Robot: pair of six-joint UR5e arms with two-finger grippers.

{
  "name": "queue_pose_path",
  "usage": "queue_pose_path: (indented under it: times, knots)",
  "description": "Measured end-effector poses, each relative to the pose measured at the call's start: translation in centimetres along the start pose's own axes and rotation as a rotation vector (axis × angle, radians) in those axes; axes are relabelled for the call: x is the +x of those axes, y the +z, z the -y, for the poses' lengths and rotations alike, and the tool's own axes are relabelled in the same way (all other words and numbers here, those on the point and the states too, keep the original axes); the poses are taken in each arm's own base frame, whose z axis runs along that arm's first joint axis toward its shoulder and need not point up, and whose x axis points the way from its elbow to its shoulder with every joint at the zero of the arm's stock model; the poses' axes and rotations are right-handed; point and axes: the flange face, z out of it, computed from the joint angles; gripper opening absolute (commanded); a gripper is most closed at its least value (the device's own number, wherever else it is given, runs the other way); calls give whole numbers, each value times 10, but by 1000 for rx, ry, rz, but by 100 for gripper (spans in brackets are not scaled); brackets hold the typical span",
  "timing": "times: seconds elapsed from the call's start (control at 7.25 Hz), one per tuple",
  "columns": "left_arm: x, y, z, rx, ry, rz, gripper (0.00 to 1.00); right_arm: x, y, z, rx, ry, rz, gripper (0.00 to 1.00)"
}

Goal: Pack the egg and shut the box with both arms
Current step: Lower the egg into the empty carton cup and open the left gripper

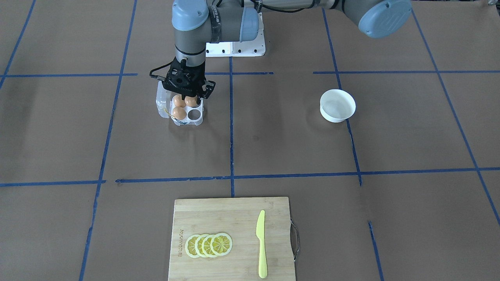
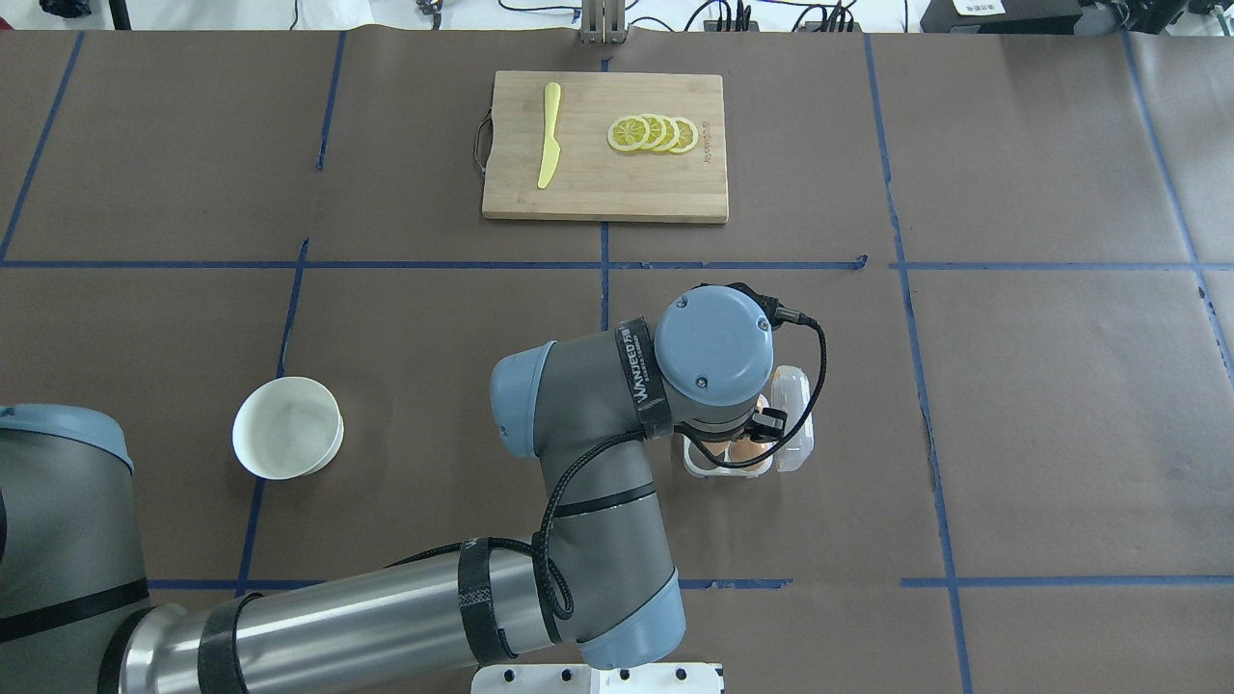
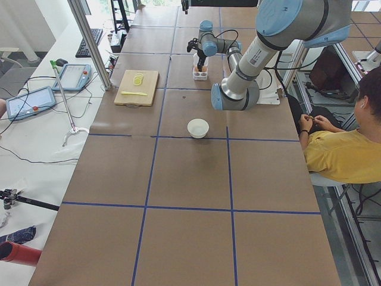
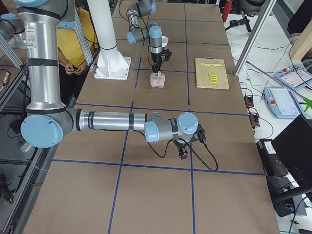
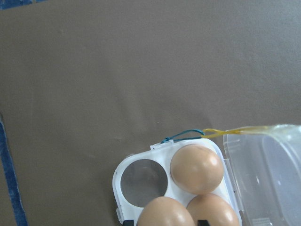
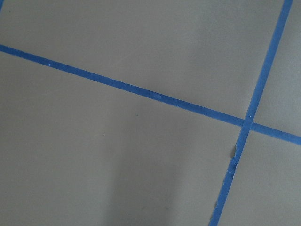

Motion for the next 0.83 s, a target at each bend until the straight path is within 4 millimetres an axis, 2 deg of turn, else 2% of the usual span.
queue_pose_path:
  times: [0.14, 0.55, 0.83]
  knots:
    - [0, 1, -2, -2, 1, 0, 62, 1, 1, 0, -1, 1, 0, 100]
    - [1, 0, -3, 0, 8, -4, 83, 2, 2, -1, -4, 4, 0, 100]
    - [1, -2, -1, 14, 12, 0, 83, 3, 2, -1, -5, 5, 0, 100]
